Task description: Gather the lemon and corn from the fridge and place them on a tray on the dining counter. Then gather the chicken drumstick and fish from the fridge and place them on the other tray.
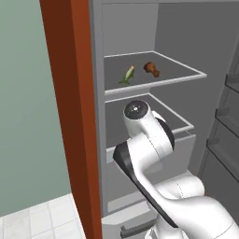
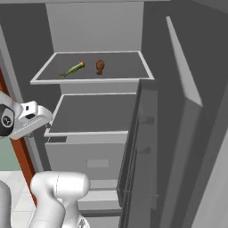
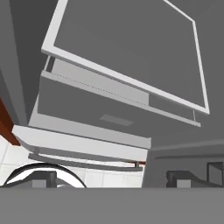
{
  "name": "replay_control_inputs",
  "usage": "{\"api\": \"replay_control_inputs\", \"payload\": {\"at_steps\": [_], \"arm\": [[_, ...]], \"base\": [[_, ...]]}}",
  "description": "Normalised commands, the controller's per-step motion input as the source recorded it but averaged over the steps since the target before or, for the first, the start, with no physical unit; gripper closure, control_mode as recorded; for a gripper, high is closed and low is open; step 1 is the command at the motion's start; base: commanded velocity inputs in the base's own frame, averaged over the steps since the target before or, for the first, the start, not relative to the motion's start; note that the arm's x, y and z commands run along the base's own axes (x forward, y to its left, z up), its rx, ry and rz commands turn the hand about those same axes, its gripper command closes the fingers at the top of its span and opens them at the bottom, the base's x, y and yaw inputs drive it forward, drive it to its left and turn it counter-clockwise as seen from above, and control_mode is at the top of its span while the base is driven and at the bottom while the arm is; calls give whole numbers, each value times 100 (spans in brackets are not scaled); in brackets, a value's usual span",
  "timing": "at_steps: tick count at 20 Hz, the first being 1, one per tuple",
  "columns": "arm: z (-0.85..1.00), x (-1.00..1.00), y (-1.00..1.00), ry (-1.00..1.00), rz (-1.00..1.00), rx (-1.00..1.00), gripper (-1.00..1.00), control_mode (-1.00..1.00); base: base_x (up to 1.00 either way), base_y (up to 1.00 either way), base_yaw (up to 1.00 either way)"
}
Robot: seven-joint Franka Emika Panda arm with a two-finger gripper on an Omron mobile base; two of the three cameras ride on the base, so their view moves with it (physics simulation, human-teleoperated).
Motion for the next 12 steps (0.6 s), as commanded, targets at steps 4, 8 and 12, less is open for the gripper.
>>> {"api": "replay_control_inputs", "payload": {"at_steps": [4, 8, 12], "arm": [[0, 0, 0, 0, 0, 0, -100, 100], [18, -16, -34, -8, 0, 0, -100, -100], [68, -18, -68, -15, 0, 0, -100, -100]], "base": [[33, -20, 0], [0, -9, 0], [0, 0, 0]]}}
